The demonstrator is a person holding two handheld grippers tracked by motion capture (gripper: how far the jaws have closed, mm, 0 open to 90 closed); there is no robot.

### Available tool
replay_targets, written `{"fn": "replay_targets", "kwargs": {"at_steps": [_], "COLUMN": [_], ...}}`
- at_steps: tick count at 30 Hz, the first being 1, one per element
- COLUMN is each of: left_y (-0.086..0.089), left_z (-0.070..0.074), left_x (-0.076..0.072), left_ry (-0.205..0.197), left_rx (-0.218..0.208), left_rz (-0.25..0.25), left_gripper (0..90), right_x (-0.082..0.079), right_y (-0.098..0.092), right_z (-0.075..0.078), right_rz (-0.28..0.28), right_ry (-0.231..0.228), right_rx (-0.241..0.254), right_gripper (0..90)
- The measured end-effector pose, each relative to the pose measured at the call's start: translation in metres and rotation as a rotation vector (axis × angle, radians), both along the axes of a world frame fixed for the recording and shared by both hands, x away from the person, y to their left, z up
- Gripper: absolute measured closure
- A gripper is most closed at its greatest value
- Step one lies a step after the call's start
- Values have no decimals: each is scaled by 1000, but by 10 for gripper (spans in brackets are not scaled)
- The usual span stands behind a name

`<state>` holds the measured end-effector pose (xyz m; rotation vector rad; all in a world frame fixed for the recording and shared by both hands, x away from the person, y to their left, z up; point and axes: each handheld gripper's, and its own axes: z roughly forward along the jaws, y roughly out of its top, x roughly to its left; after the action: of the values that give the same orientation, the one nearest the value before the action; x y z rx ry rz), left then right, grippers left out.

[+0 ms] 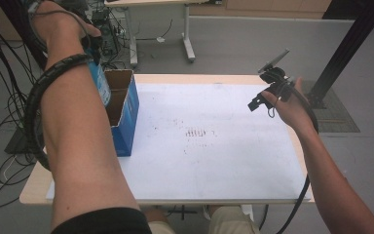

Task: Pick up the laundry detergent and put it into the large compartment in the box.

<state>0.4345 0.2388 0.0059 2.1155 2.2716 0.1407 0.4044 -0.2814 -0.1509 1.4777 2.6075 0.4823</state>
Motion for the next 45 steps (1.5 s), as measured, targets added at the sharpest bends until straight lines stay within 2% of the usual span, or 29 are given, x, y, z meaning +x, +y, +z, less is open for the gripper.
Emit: {"fn": "replay_targets", "kwargs": {"at_steps": [10,23,27,36,41,45], "left_y": [1,-1,-1,-3,-6,-6], "left_z": [-31,-93,-107,-130,-141,-149], "left_x": [3,3,2,-2,-1,0], "left_ry": [17,37,35,21,30,35], "left_rx": [-6,-19,-16,-12,0,-10], "left_rz": [-27,-31,-33,-35,-45,-43], "left_gripper": [379,378,379,378,378,378], "right_x": [-1,-2,-1,0,0,0], "right_y": [4,11,12,13,12,10], "right_z": [-1,-4,-5,-9,-11,-11], "right_rz": [4,15,13,13,11,6], "right_ry": [-2,3,8,17,20,18], "right_rx": [-4,-11,-14,-9,-10,-12], "right_gripper": [104,104,104,104,104,104]}}
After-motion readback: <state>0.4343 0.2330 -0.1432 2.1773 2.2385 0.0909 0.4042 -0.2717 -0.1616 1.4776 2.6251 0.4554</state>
